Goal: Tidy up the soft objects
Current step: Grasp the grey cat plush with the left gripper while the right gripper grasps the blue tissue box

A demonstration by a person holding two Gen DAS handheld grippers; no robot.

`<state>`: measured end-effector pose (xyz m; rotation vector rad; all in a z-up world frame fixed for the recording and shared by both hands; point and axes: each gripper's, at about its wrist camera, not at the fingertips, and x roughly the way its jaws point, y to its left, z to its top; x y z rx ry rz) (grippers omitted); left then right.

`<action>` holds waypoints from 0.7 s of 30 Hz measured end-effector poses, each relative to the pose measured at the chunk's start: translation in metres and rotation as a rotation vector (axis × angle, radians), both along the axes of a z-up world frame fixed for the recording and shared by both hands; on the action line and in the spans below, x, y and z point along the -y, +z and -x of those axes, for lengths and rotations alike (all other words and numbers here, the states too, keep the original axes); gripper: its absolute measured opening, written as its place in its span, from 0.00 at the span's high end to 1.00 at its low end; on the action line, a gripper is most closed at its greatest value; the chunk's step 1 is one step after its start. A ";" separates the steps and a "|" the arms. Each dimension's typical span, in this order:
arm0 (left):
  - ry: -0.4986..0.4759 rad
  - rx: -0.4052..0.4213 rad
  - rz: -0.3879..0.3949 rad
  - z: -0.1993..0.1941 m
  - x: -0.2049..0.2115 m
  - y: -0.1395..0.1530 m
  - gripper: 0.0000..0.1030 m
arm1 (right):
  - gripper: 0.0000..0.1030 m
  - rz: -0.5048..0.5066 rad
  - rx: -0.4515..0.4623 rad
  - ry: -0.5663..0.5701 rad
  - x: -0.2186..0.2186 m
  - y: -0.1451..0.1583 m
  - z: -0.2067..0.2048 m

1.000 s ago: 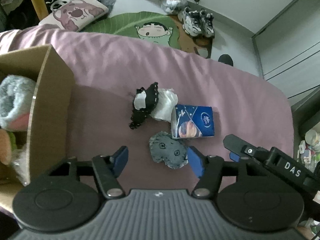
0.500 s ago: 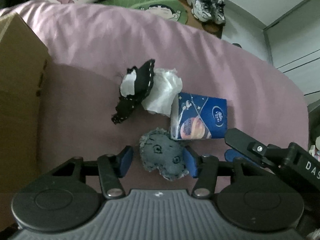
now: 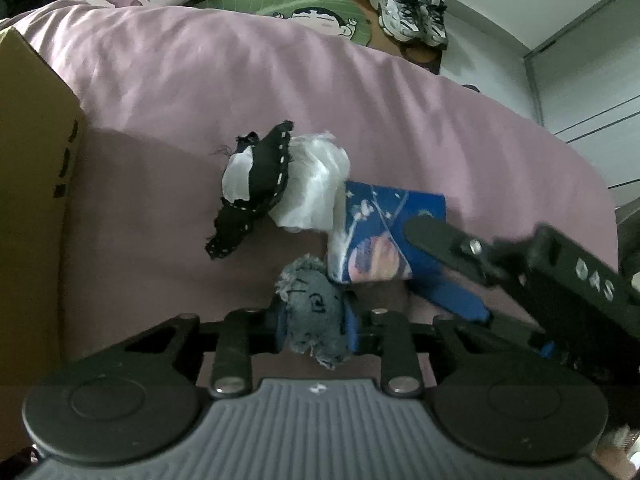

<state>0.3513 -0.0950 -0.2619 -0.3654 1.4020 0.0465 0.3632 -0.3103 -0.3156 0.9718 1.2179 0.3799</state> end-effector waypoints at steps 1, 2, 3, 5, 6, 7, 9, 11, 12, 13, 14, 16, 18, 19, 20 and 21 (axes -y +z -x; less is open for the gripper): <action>0.001 0.001 0.000 0.001 -0.001 0.001 0.76 | 0.46 0.003 0.008 0.003 -0.001 0.001 0.000; 0.000 0.003 -0.003 0.002 -0.003 0.003 0.76 | 0.47 0.007 0.014 0.005 -0.002 0.001 0.000; 0.000 0.005 -0.007 0.003 -0.004 0.005 0.76 | 0.48 0.016 0.021 0.007 -0.002 0.002 0.001; 0.003 0.007 -0.015 0.006 -0.008 0.008 0.76 | 0.62 0.036 0.020 0.005 -0.001 0.002 0.002; 0.005 0.007 -0.020 0.007 -0.010 0.010 0.77 | 0.65 0.042 0.012 -0.001 0.000 0.001 0.002; 0.007 0.007 -0.023 0.009 -0.011 0.012 0.77 | 0.68 0.033 0.006 -0.010 0.003 0.000 0.003; 0.010 0.009 -0.027 0.012 -0.015 0.016 0.79 | 0.71 0.029 0.004 -0.022 0.007 -0.001 0.004; 0.007 0.017 -0.032 0.013 -0.016 0.022 0.81 | 0.73 0.053 0.010 -0.024 0.008 0.004 0.008; 0.002 0.025 -0.036 0.014 -0.017 0.026 0.82 | 0.73 0.072 0.016 -0.022 0.008 0.008 0.010; -0.001 0.032 -0.041 0.016 -0.019 0.030 0.82 | 0.75 0.090 0.023 -0.021 0.009 0.013 0.013; -0.002 0.036 -0.043 0.016 -0.020 0.033 0.82 | 0.76 0.105 0.028 -0.021 0.010 0.017 0.016; -0.002 0.046 -0.041 0.019 -0.023 0.040 0.82 | 0.78 0.141 0.042 -0.021 0.014 0.028 0.023; -0.010 0.066 -0.039 0.023 -0.025 0.048 0.82 | 0.79 0.164 0.052 -0.035 0.019 0.036 0.031; -0.015 0.075 -0.041 0.025 -0.026 0.052 0.82 | 0.80 0.180 0.060 -0.040 0.021 0.042 0.035; -0.018 0.083 -0.041 0.027 -0.026 0.055 0.82 | 0.80 0.198 0.067 -0.044 0.022 0.047 0.039; -0.019 0.088 -0.038 0.031 -0.028 0.059 0.82 | 0.80 0.213 0.075 -0.048 0.022 0.051 0.042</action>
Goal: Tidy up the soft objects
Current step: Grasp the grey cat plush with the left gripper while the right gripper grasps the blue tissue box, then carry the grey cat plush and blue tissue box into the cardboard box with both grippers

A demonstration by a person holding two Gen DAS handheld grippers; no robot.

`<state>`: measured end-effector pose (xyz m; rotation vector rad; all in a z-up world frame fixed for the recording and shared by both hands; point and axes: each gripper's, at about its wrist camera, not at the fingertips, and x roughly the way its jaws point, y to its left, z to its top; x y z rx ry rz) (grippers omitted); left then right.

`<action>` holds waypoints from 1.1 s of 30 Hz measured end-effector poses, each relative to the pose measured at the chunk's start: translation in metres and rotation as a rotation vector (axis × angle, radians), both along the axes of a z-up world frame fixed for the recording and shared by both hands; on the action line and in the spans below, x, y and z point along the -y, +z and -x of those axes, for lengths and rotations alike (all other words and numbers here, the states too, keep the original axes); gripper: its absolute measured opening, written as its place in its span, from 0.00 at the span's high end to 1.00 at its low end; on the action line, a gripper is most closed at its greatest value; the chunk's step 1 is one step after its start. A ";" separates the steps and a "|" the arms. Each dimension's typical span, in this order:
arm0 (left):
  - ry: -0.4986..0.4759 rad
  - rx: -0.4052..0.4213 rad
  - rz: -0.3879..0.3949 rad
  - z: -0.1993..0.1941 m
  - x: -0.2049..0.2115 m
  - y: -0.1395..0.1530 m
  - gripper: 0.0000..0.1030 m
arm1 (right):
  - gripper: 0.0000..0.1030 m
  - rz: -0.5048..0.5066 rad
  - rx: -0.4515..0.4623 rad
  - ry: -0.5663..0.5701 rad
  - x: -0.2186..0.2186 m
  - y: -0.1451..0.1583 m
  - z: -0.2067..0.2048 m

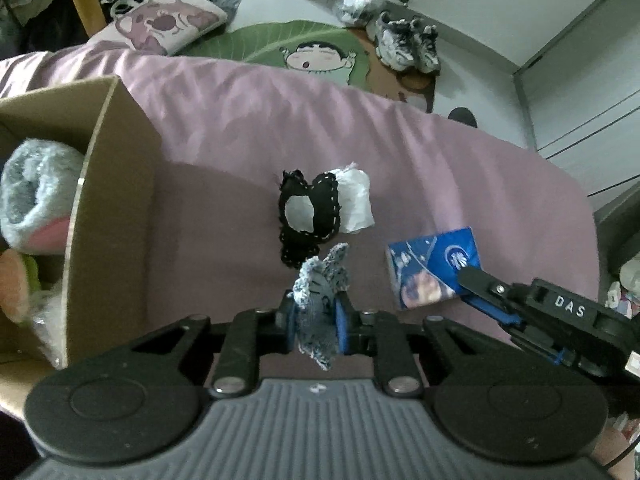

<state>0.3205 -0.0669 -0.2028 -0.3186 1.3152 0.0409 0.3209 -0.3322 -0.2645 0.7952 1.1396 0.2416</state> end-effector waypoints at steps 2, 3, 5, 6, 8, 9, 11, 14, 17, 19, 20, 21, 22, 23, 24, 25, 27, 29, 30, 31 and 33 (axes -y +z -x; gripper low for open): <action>-0.003 0.011 0.005 0.005 -0.001 0.007 0.82 | 0.81 0.017 0.019 -0.003 -0.002 0.008 0.006; -0.003 0.017 0.007 0.006 -0.002 0.009 0.82 | 0.81 0.030 0.027 -0.005 -0.003 0.012 0.010; -0.006 0.029 0.005 0.012 -0.003 0.014 0.82 | 0.81 0.056 0.037 -0.012 -0.005 0.020 0.017; -0.009 0.034 0.004 0.013 -0.005 0.017 0.82 | 0.81 0.065 0.041 -0.019 -0.005 0.023 0.021; -0.020 0.043 -0.002 0.019 -0.006 0.022 0.82 | 0.81 0.078 0.052 -0.032 -0.006 0.030 0.026; -0.028 0.048 -0.009 0.021 -0.007 0.025 0.82 | 0.81 0.086 0.062 -0.036 -0.007 0.035 0.030; -0.044 0.060 -0.017 0.025 -0.009 0.029 0.82 | 0.81 0.101 0.080 -0.043 -0.010 0.043 0.036; -0.064 0.075 -0.031 0.031 -0.010 0.035 0.82 | 0.81 0.118 0.102 -0.060 -0.013 0.055 0.046; -0.077 0.092 -0.038 0.038 -0.013 0.042 0.82 | 0.81 0.137 0.119 -0.073 -0.016 0.064 0.054; -0.088 0.106 -0.039 0.043 -0.014 0.047 0.82 | 0.81 0.152 0.127 -0.078 -0.019 0.069 0.057; -0.092 0.113 -0.039 0.045 -0.014 0.050 0.82 | 0.81 0.163 0.134 -0.079 -0.021 0.072 0.059; -0.094 0.119 -0.039 0.047 -0.015 0.052 0.82 | 0.81 0.170 0.139 -0.080 -0.023 0.075 0.060; -0.094 0.123 -0.043 0.048 -0.017 0.055 0.82 | 0.81 0.174 0.144 -0.081 -0.025 0.078 0.062; -0.093 0.126 -0.048 0.050 -0.017 0.057 0.82 | 0.81 0.177 0.150 -0.082 -0.027 0.080 0.065; -0.093 0.130 -0.049 0.051 -0.018 0.059 0.82 | 0.81 0.183 0.156 -0.081 -0.029 0.083 0.066; -0.093 0.136 -0.046 0.052 -0.020 0.061 0.82 | 0.81 0.191 0.162 -0.080 -0.031 0.086 0.067; -0.092 0.145 -0.040 0.055 -0.024 0.064 0.82 | 0.81 0.201 0.174 -0.078 -0.035 0.091 0.068; -0.087 0.156 -0.038 0.058 -0.029 0.067 0.82 | 0.81 0.208 0.186 -0.074 -0.039 0.096 0.073; -0.085 0.160 -0.037 0.060 -0.031 0.069 0.82 | 0.81 0.210 0.192 -0.072 -0.042 0.099 0.074; -0.085 0.164 -0.035 0.062 -0.034 0.071 0.82 | 0.81 0.213 0.197 -0.070 -0.044 0.101 0.076; -0.085 0.172 -0.033 0.063 -0.039 0.075 0.82 | 0.81 0.221 0.209 -0.065 -0.050 0.106 0.077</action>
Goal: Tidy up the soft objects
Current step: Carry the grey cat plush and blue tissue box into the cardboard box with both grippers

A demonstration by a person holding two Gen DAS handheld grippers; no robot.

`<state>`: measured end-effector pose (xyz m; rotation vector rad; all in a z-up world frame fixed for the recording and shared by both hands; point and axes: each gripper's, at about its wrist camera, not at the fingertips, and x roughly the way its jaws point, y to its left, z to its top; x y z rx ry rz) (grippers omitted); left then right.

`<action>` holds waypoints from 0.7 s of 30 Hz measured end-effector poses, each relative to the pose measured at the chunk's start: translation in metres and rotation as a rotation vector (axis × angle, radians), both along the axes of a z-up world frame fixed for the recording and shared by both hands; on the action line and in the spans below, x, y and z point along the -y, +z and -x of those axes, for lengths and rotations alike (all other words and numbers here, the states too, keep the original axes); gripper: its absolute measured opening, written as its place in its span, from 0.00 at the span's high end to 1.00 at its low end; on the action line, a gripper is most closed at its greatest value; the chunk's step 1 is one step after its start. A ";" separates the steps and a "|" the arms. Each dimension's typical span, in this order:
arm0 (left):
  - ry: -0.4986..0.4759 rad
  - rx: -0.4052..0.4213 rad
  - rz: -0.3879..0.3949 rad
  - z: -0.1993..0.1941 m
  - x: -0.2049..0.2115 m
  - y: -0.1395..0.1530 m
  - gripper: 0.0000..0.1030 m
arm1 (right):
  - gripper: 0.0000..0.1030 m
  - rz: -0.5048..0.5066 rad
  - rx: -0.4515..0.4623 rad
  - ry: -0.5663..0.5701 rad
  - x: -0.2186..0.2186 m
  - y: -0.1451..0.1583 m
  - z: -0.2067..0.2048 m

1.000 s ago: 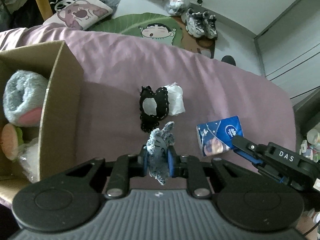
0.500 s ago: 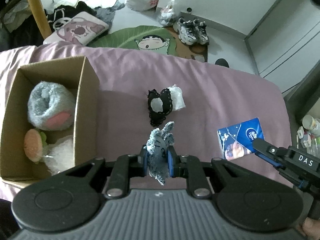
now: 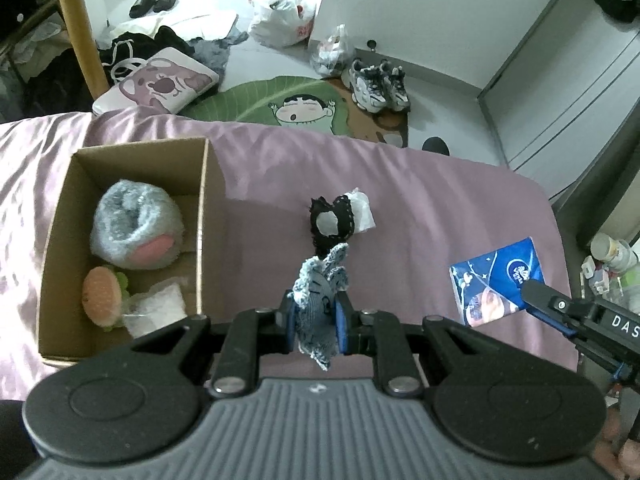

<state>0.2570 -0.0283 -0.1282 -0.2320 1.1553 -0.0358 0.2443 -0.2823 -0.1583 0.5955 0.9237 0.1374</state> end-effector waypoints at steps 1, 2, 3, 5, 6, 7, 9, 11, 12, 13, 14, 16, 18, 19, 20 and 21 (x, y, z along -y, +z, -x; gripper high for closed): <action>0.000 0.004 0.001 0.001 -0.003 0.002 0.82 | 0.81 0.004 0.005 0.002 -0.003 0.002 0.000; 0.001 0.009 0.002 0.003 -0.005 0.003 0.82 | 0.81 0.007 0.009 0.004 -0.005 0.005 0.001; 0.001 0.014 0.004 0.004 -0.008 0.005 0.82 | 0.81 0.010 0.013 0.005 -0.005 0.007 0.003; 0.003 0.022 0.009 0.006 -0.014 0.008 0.82 | 0.81 0.019 0.021 0.011 -0.011 0.011 0.003; 0.004 0.026 0.011 0.007 -0.016 0.009 0.82 | 0.81 0.021 0.025 0.014 -0.012 0.013 0.004; 0.006 0.030 0.012 0.007 -0.019 0.011 0.82 | 0.81 0.024 0.028 0.017 -0.015 0.014 0.003; 0.009 0.039 0.012 0.009 -0.025 0.014 0.82 | 0.81 0.026 0.033 0.022 -0.019 0.017 0.002; 0.011 0.045 0.014 0.009 -0.030 0.016 0.82 | 0.81 0.031 0.038 0.028 -0.026 0.020 0.002; 0.012 0.048 0.015 0.009 -0.033 0.018 0.82 | 0.81 0.034 0.042 0.033 -0.029 0.022 0.001; 0.013 0.052 0.016 0.009 -0.036 0.019 0.82 | 0.81 0.037 0.046 0.037 -0.033 0.023 0.003; 0.015 0.056 0.015 0.010 -0.039 0.021 0.82 | 0.81 0.040 0.051 0.042 -0.037 0.025 0.003; 0.021 0.064 0.014 0.011 -0.045 0.023 0.82 | 0.81 0.045 0.057 0.052 -0.043 0.028 0.001; 0.031 0.069 0.018 0.011 -0.053 0.025 0.82 | 0.81 0.050 0.064 0.063 -0.050 0.032 0.000; 0.036 0.073 0.020 0.011 -0.057 0.027 0.82 | 0.81 0.053 0.069 0.070 -0.054 0.034 -0.001; 0.040 0.076 0.020 0.012 -0.061 0.028 0.82 | 0.81 0.055 0.072 0.075 -0.058 0.036 -0.001; 0.044 0.079 0.022 0.012 -0.064 0.029 0.82 | 0.81 0.056 0.075 0.081 -0.062 0.037 -0.001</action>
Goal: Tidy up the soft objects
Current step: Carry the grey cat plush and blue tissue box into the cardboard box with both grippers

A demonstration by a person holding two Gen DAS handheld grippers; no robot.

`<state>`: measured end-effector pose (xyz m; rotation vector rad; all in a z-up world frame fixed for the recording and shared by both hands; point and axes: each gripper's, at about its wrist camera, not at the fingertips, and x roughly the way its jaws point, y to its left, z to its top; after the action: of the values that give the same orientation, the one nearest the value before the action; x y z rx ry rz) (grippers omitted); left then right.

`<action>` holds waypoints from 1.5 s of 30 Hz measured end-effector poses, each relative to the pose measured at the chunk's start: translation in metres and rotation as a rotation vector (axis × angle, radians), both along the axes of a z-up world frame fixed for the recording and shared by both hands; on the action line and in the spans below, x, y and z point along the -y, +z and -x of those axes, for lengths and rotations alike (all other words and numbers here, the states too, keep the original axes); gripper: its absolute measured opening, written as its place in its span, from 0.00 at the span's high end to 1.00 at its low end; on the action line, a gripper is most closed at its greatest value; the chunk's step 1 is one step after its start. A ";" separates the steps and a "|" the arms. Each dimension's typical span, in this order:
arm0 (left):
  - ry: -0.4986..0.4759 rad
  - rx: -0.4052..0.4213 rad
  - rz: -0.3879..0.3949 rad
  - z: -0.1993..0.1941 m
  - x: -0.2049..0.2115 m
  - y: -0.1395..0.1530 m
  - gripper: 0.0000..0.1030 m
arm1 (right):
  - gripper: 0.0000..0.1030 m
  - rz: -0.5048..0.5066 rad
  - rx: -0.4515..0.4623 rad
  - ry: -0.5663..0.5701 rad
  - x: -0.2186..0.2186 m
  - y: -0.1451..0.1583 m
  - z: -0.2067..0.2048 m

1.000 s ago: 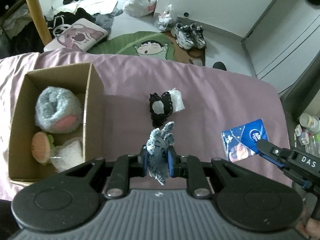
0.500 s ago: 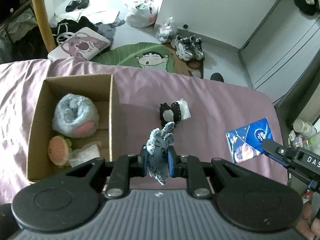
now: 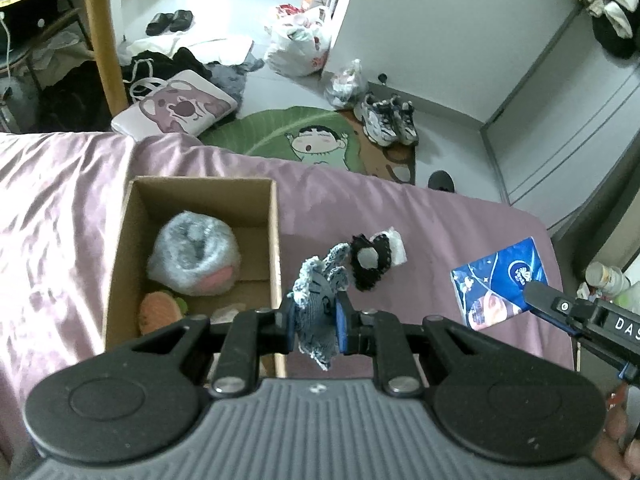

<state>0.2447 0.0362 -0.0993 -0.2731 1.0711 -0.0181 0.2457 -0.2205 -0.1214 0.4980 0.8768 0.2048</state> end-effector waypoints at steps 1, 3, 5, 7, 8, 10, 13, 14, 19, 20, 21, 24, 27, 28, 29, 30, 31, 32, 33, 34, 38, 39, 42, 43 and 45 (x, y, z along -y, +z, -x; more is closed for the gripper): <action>0.006 0.003 0.002 0.000 -0.005 0.001 0.82 | 0.81 0.001 0.002 0.006 -0.004 0.001 0.000; 0.019 0.005 0.006 0.001 -0.013 0.001 0.82 | 0.81 0.005 0.004 0.020 -0.013 0.003 -0.001; 0.033 0.005 0.009 0.002 -0.023 0.001 0.82 | 0.81 0.008 0.007 0.033 -0.021 0.004 -0.003; 0.047 0.004 0.008 0.002 -0.033 0.000 0.82 | 0.80 0.007 0.009 0.047 -0.030 0.005 -0.004; 0.052 0.003 0.007 0.003 -0.038 0.000 0.82 | 0.80 0.008 0.009 0.053 -0.034 0.006 -0.006; 0.062 -0.003 0.007 0.003 -0.048 -0.002 0.82 | 0.80 0.009 0.009 0.068 -0.045 0.006 -0.008; 0.074 -0.014 0.008 0.005 -0.061 -0.006 0.82 | 0.80 0.012 0.006 0.088 -0.060 0.007 -0.010; 0.078 -0.016 0.008 0.006 -0.065 -0.007 0.82 | 0.80 0.013 0.005 0.094 -0.064 0.006 -0.010; 0.099 -0.033 0.007 0.009 -0.085 -0.015 0.82 | 0.80 0.020 -0.001 0.129 -0.088 0.006 -0.011; 0.104 -0.037 0.009 0.009 -0.089 -0.017 0.82 | 0.80 0.022 -0.002 0.135 -0.092 0.005 -0.011; 0.107 -0.042 0.010 0.010 -0.093 -0.018 0.82 | 0.80 0.024 -0.003 0.141 -0.097 0.005 -0.012; 0.113 -0.056 0.015 0.013 -0.101 -0.023 0.82 | 0.80 0.028 -0.006 0.161 -0.110 0.006 -0.014; 0.123 -0.068 0.021 0.015 -0.110 -0.028 0.82 | 0.80 0.033 -0.009 0.180 -0.121 0.006 -0.015; 0.124 -0.072 0.024 0.016 -0.112 -0.030 0.82 | 0.80 0.036 -0.009 0.187 -0.125 0.007 -0.015; 0.123 -0.078 0.028 0.017 -0.114 -0.032 0.82 | 0.80 0.037 -0.009 0.191 -0.130 0.007 -0.015; 0.121 -0.083 0.030 0.017 -0.115 -0.034 0.82 | 0.80 0.038 -0.011 0.197 -0.133 0.007 -0.015; 0.119 -0.087 0.034 0.018 -0.117 -0.035 0.82 | 0.80 0.041 -0.012 0.203 -0.137 0.007 -0.016; 0.119 -0.091 0.039 0.018 -0.118 -0.036 0.82 | 0.80 0.043 -0.013 0.207 -0.140 0.006 -0.016; 0.119 -0.094 0.044 0.019 -0.118 -0.037 0.82 | 0.80 0.045 -0.013 0.212 -0.143 0.005 -0.016; 0.118 -0.097 0.049 0.019 -0.118 -0.038 0.82 | 0.80 0.047 -0.013 0.215 -0.146 0.006 -0.016; 0.106 -0.118 0.066 0.018 -0.121 -0.043 0.78 | 0.80 0.060 -0.013 0.229 -0.157 0.006 -0.015; 0.101 -0.122 0.073 0.018 -0.121 -0.044 0.78 | 0.80 0.064 -0.012 0.232 -0.159 0.006 -0.015; 0.102 -0.133 0.079 0.018 -0.124 -0.045 0.76 | 0.80 0.069 -0.013 0.238 -0.164 0.006 -0.015; 0.106 -0.135 0.080 0.018 -0.125 -0.045 0.76 | 0.79 0.074 -0.011 0.241 -0.166 0.006 -0.016; 0.114 -0.132 0.082 0.019 -0.127 -0.044 0.75 | 0.77 0.081 -0.010 0.243 -0.168 0.006 -0.015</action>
<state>0.2256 0.1630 -0.1431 -0.4143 1.1860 0.0592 0.2612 -0.0522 -0.1156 0.3164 0.9509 0.3876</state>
